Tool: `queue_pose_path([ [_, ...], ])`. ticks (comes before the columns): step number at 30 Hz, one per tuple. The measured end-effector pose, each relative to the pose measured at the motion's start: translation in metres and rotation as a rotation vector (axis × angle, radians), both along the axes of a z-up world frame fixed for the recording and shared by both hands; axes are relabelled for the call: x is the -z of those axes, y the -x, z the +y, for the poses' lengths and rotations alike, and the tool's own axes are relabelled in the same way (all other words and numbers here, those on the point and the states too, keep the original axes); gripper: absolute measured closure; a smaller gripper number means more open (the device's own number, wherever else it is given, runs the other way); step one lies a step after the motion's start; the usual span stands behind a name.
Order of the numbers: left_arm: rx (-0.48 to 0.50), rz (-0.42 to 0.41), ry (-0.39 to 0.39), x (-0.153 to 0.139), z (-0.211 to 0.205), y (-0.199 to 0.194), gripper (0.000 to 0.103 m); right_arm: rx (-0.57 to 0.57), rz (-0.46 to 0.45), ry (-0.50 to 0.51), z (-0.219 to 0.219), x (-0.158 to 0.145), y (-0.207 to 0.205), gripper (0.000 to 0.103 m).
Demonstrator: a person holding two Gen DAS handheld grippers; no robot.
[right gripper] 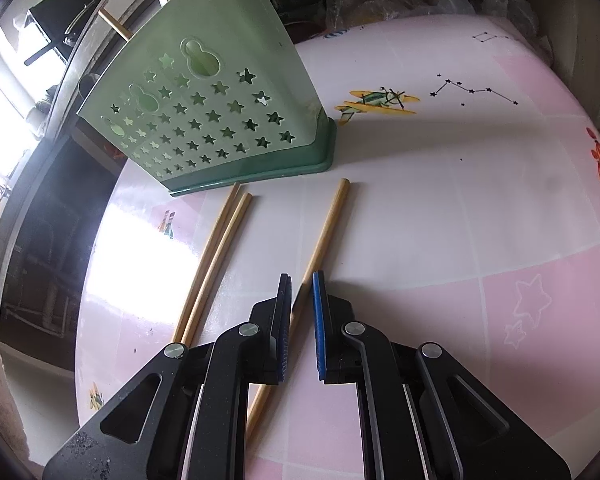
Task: Organize utensils
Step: 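Lift the chopstick and lower it into the green holder with the left tool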
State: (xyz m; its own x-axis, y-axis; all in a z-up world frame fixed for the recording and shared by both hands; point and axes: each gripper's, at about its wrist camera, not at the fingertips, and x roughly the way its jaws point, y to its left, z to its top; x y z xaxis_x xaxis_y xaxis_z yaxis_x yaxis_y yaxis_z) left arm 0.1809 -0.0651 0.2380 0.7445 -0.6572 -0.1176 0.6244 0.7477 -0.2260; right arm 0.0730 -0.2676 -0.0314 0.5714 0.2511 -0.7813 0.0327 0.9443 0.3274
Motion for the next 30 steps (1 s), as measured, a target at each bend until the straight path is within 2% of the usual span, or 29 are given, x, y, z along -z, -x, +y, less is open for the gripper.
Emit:
queue_pose_path([
  [3, -0.039, -0.044, 0.027, -0.005, -0.007, -0.018, 0.097, -0.004, -0.002, -0.006, -0.001, 0.000, 0.000, 0.095],
  [6, -0.065, -0.037, 0.070, 0.001, -0.013, -0.041, 0.097, -0.004, -0.001, -0.018, -0.004, 0.000, 0.000, 0.095],
  [9, -0.116, -0.050, 0.044, 0.015, -0.022, -0.058, 0.097, -0.004, -0.001, -0.027, -0.006, 0.001, 0.000, 0.095],
  [13, -0.143, -0.006, 0.019, 0.046, -0.029, -0.075, 0.097, -0.003, -0.002, -0.041, -0.009, 0.001, 0.001, 0.095],
  [20, -0.163, 0.068, -0.006, 0.095, -0.028, -0.082, 0.097, -0.011, -0.001, -0.055, -0.010, 0.001, 0.000, 0.095],
  [30, -0.148, 0.158, -0.050, 0.132, -0.017, -0.071, 0.097, -0.029, 0.011, -0.047, -0.009, 0.000, -0.002, 0.095],
])
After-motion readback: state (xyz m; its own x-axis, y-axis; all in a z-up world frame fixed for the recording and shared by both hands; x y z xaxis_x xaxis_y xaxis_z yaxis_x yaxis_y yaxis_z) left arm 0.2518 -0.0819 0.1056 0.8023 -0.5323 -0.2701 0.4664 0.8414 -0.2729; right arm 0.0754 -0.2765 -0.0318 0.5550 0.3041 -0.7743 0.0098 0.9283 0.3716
